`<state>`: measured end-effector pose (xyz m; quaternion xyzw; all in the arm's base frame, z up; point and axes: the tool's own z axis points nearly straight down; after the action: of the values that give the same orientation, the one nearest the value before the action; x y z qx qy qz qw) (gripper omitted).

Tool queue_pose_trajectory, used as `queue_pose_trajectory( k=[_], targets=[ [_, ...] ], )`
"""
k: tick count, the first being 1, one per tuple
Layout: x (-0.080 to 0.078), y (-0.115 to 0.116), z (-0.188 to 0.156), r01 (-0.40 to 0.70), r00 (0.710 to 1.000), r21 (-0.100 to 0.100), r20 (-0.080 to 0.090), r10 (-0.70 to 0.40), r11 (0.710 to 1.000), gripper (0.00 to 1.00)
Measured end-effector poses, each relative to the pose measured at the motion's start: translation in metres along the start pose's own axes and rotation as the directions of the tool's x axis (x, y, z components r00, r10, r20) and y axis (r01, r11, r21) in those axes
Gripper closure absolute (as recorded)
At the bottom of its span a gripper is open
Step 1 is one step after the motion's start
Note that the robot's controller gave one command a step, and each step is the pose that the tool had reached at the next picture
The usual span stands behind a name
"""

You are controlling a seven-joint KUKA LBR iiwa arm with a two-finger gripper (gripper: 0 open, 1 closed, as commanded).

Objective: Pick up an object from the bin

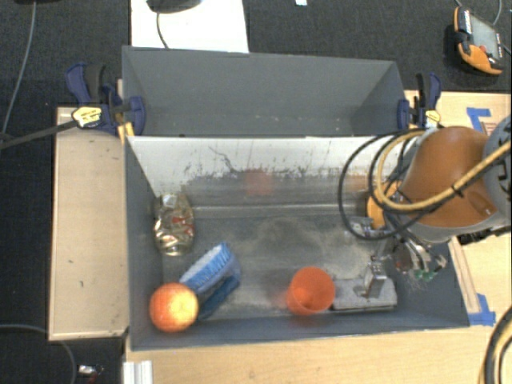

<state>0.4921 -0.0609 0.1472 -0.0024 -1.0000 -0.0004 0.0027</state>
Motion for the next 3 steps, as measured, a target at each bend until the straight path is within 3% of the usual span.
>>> queue_pose_trajectory(
  k=[1, 2, 3],
  targets=[
    [-0.002, 0.0, -0.004, 0.004, 1.0, 0.001, 0.008, -0.004, 1.0, 0.0],
    [-0.003, 0.1, 0.061, 0.272, 0.962, 0.003, 0.005, -0.272, 0.962, 0.0],
    [0.01, 0.167, 0.028, 0.172, 0.985, 0.004, 0.013, -0.172, 0.985, 0.0]
  ],
)
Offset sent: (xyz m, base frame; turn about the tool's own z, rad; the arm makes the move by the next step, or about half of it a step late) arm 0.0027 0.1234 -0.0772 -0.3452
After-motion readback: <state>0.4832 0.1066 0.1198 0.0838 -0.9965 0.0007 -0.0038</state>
